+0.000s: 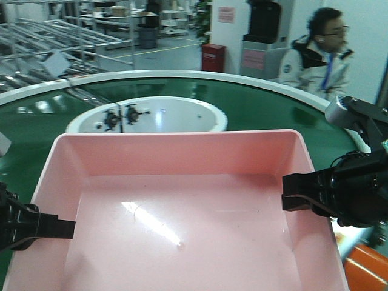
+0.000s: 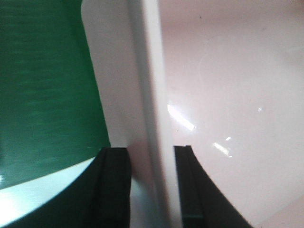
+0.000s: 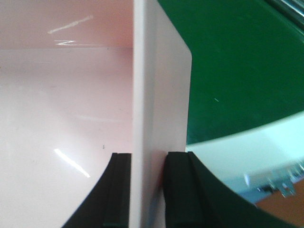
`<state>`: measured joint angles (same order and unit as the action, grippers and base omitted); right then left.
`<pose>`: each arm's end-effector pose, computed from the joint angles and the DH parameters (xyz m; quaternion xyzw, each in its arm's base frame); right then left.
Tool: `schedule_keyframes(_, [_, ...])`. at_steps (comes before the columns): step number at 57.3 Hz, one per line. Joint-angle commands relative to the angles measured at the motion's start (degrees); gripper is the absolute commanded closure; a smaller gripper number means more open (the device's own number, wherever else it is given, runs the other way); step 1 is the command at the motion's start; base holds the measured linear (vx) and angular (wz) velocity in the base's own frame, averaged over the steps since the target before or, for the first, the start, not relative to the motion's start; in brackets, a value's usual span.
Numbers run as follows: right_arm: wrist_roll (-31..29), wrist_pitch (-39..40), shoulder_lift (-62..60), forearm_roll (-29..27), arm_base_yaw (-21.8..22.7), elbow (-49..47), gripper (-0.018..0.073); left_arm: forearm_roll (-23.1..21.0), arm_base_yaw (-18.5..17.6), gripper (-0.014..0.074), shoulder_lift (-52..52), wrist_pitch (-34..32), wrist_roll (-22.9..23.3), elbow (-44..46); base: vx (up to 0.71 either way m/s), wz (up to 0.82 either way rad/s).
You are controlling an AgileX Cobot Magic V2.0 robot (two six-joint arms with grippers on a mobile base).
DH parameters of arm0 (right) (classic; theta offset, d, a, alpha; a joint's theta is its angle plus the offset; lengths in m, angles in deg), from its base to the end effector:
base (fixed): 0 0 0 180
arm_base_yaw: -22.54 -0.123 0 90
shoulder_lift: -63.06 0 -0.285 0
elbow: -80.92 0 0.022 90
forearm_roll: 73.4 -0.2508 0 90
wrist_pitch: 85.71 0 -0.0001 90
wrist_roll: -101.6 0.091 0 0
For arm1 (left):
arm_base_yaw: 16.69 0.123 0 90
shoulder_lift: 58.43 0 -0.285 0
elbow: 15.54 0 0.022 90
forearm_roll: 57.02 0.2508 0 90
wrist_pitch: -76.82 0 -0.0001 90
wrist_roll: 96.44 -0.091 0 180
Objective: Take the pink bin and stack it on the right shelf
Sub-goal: 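Hold the pink bin with both grippers while the base turns and drives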
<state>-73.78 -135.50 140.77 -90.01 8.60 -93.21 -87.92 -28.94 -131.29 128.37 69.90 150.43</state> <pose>0.2397 0.0800 0.3917 -0.0320 0.9091 0.1996 0.3642 0.2121 -0.0835 0.3729 0.1232 0.8964 -0.2496 0.3451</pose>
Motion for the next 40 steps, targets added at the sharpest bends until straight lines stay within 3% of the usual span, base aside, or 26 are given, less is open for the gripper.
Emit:
schedule_keyframes(1, [0.43,6.78,-1.82,-3.27,0.17,-2.30,0.0568,-3.90,-0.41,0.0604,1.55,-0.11,-1.14,1.65,-0.22,-0.48])
schedule_keyframes(40, [0.43,6.78,-1.82,-3.27,0.17,-2.30,0.0568,-3.90,-0.41,0.0604,1.55,0.78,-1.14,1.65,-0.14,-0.74])
